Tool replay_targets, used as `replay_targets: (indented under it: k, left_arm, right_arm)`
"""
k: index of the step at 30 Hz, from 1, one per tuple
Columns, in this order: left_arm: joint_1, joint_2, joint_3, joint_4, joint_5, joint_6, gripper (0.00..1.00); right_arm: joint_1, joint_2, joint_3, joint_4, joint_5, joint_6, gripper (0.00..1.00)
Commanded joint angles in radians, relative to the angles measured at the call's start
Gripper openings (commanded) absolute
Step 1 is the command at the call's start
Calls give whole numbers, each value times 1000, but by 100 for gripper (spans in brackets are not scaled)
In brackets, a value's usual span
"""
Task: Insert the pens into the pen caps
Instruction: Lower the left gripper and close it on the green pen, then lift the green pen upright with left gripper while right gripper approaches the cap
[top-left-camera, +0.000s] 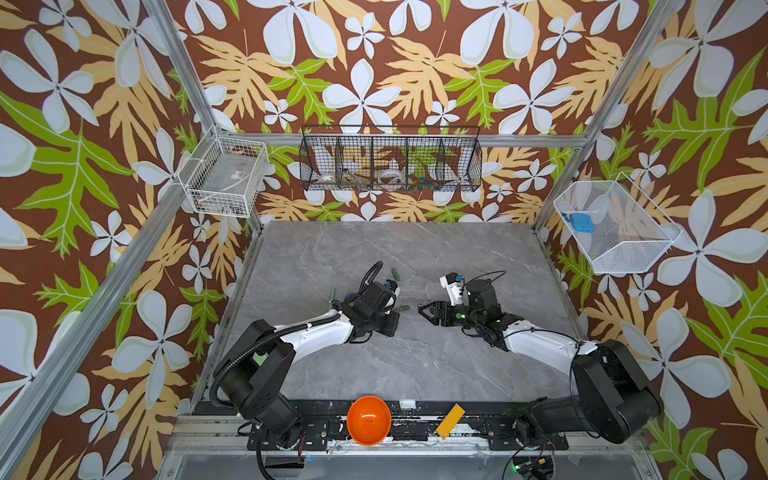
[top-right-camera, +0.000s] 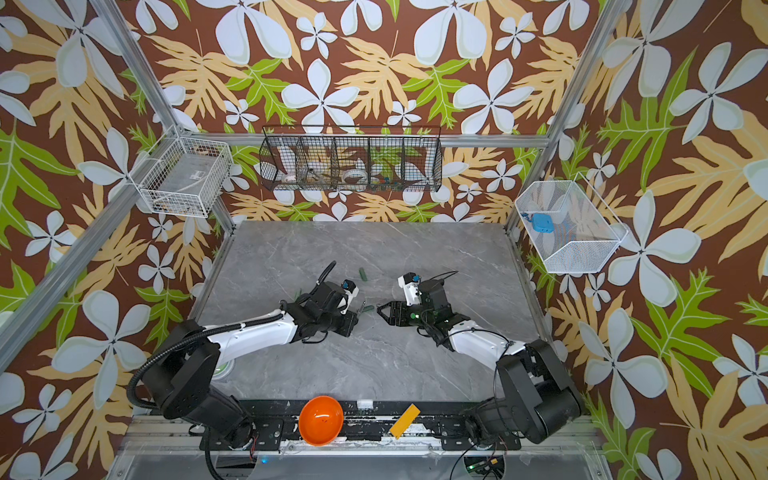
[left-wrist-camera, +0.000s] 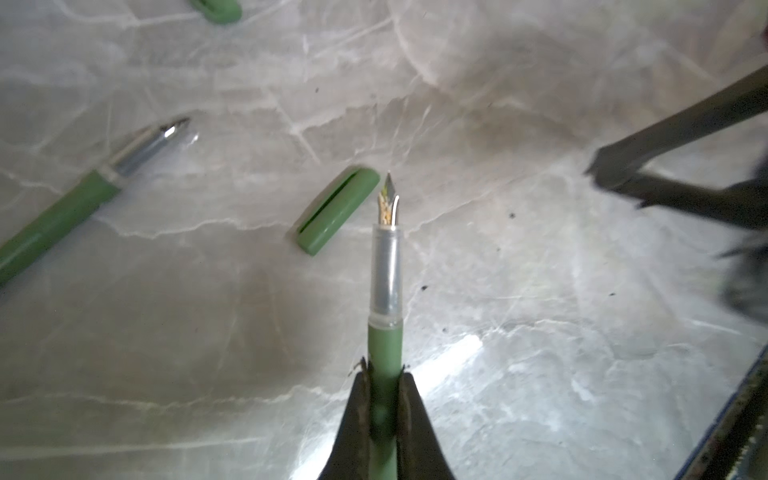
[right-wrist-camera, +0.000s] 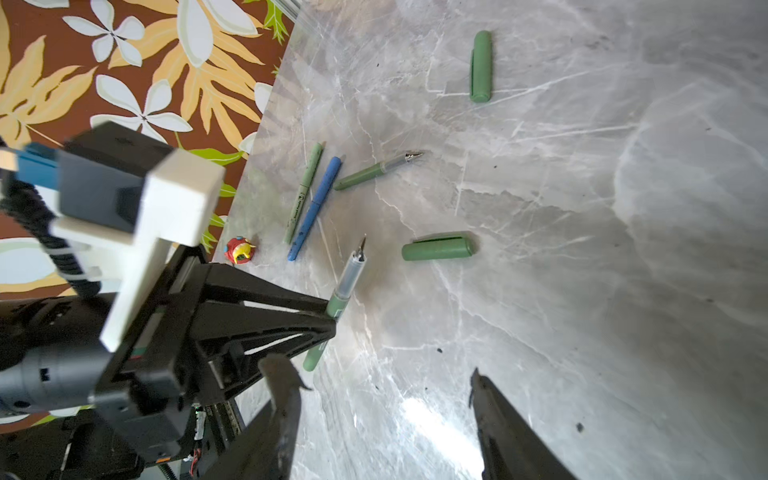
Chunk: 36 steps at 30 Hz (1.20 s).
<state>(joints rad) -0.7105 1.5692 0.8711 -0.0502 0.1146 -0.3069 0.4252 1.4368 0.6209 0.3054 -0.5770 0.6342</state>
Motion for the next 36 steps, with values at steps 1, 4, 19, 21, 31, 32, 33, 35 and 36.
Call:
replay_targets:
  k: [1,4,19,21,31,32,33,35,36]
  left_arm:
    - [0,-2,-6,171,93,-14,0]
    - [0,23,-3,208,140,-22,0]
    - [-14,53,0,260,201,-41,0]
    - [-14,57,2,262,198,-42,0]
    - [-14,32,8,271,205,-65,37]
    - [-14,20,2,273,203,-68,47]
    - [-12,11,-4,274,203,-70,52]
    - [-9,-8,-17,277,211,-76,61]
    - [-6,-12,-23,283,219,-80,64]
  right_arm:
    - [0,25,-4,137,-31,76,67]
    - [0,58,-18,234,-57,132,64]
    - [8,201,8,437,-95,246,49]
    - [8,203,10,442,-95,249,41]
    - [4,148,68,280,-82,146,0]
    - [-1,134,78,241,-80,120,0]
    - [-5,124,85,219,-83,104,0]
    - [-14,102,96,185,-97,77,0]
    - [-18,92,98,176,-103,69,0]
